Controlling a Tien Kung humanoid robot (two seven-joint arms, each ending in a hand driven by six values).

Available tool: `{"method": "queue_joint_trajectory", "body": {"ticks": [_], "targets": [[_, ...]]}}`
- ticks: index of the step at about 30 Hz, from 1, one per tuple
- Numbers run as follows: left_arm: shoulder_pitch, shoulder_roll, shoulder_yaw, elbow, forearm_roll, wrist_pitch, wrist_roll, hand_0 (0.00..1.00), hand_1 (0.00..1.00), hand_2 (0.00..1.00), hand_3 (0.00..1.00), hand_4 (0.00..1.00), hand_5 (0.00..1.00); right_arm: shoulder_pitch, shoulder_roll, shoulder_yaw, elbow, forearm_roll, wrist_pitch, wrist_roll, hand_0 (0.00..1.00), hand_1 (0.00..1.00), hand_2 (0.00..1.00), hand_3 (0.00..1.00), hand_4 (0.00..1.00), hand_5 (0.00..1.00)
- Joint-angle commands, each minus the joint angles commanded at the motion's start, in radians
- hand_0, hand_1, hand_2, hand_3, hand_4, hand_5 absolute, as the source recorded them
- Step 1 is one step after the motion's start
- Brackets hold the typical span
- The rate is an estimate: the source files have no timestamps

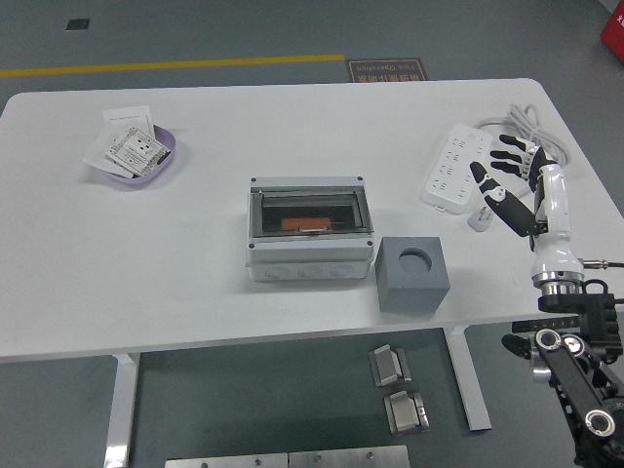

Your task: Pick up the cylinder from the cube,place it in the box,flap close box

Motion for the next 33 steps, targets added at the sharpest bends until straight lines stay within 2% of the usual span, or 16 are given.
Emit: {"method": "queue_joint_trajectory", "body": {"ticks": [14, 33], "targets": [[-0.002, -0.006, 0.008, 0.0, -0.003, -0.011, -0.038, 0.647, 0.653, 0.561, 0.672, 0.702, 0.338, 0.0, -0.006, 0.014, 0.016, 0.011, 0.002, 0.0, 0.686, 0.601, 0.652, 0.726, 0.926, 0.457], [-0.003, -0.021, 0.0, 0.0, -0.003, -0.011, -0.035, 0.647, 0.653, 0.566, 0.673, 0.703, 0.339, -0.006, -0.005, 0.022, 0.02, -0.011, -0.003, -0.011, 0.683, 0.6, 0.652, 0.726, 0.924, 0.459]]}}
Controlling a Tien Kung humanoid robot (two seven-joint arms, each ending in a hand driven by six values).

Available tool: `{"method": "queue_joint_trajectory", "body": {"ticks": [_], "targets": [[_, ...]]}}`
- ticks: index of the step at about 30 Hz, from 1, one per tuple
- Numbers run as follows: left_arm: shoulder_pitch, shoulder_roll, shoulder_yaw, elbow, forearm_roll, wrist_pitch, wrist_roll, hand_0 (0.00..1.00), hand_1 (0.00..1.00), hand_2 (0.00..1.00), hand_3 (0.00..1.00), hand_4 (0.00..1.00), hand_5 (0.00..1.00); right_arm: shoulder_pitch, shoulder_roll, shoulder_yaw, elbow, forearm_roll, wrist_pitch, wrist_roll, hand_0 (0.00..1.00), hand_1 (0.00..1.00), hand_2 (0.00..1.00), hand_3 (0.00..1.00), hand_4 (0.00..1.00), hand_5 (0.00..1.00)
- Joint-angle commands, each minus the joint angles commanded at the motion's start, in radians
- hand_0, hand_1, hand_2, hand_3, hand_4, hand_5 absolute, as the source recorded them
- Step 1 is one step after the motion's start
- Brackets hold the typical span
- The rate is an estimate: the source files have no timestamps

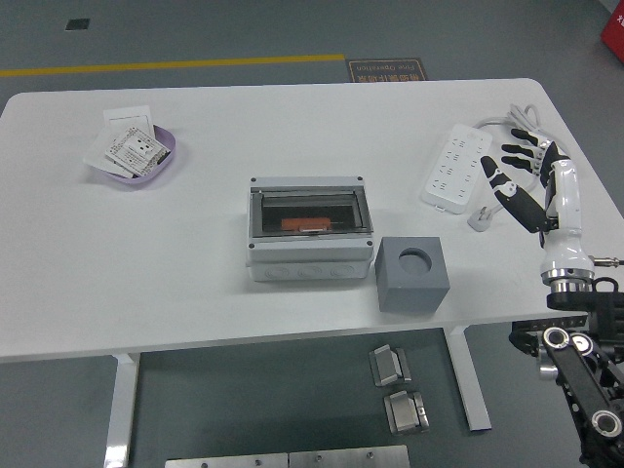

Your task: Pick up the cylinder from the cube,place it in the box,flap close box

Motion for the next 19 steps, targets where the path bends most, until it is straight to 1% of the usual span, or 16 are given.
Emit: {"method": "queue_joint_trajectory", "body": {"ticks": [11, 19], "targets": [[0.003, -0.003, -0.008, 0.0, 0.005, 0.002, 0.006, 0.647, 0.653, 0.567, 0.673, 0.704, 0.342, 0.001, -0.001, 0.001, 0.003, -0.006, -0.001, -0.002, 0.682, 0.599, 0.653, 0.726, 0.922, 0.454], [0.002, -0.005, -0.011, 0.0, 0.008, 0.001, 0.007, 0.647, 0.653, 0.568, 0.673, 0.705, 0.344, -0.001, -0.003, 0.004, -0.007, 0.003, 0.009, -0.006, 0.682, 0.595, 0.653, 0.726, 0.92, 0.455]]}}
